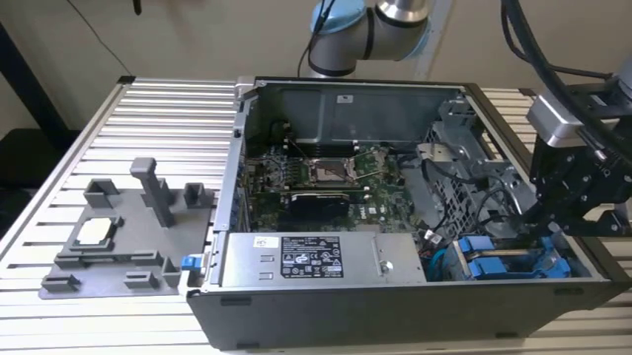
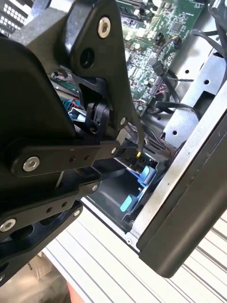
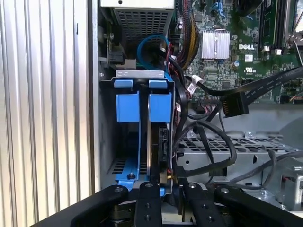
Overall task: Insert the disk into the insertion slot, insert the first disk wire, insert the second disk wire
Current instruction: 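Insert the first disk wire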
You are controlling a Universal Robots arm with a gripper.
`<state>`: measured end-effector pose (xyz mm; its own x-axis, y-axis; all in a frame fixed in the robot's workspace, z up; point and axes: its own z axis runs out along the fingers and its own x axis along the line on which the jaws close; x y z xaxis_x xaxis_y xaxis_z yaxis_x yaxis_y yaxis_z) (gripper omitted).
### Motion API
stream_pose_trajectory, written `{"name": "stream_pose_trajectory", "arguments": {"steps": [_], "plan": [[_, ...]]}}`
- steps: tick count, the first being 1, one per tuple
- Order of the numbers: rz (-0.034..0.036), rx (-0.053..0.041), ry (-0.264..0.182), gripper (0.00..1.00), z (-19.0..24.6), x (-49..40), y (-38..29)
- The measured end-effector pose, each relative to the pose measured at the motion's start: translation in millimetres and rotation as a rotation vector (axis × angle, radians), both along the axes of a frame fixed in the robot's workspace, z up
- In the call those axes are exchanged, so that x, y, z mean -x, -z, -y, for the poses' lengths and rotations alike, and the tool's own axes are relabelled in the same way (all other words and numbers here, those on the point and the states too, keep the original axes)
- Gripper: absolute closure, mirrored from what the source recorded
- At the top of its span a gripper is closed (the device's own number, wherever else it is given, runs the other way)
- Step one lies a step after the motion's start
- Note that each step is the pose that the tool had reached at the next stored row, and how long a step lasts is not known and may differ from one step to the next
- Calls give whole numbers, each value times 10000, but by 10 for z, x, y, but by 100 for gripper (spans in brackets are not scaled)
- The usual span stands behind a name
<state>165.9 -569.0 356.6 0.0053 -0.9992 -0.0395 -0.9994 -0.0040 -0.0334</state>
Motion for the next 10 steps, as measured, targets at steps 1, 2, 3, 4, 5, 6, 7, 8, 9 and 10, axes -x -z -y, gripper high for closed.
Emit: {"name": "stream_pose_trajectory", "arguments": {"steps": [1,2,3,4,5,6,7,8,9,10], "plan": [[0,4,1,74,0,0,-20],[-1,9,1,74,0,0,-39],[-2,15,2,74,0,0,-59],[-3,21,2,74,0,0,-80],[-4,28,3,74,0,0,-103],[-5,33,4,74,0,0,-127],[-5,37,5,74,0,0,-157],[-5,41,5,74,0,0,-191],[-5,44,6,74,0,0,-223],[-5,49,7,74,0,0,-258]]}}
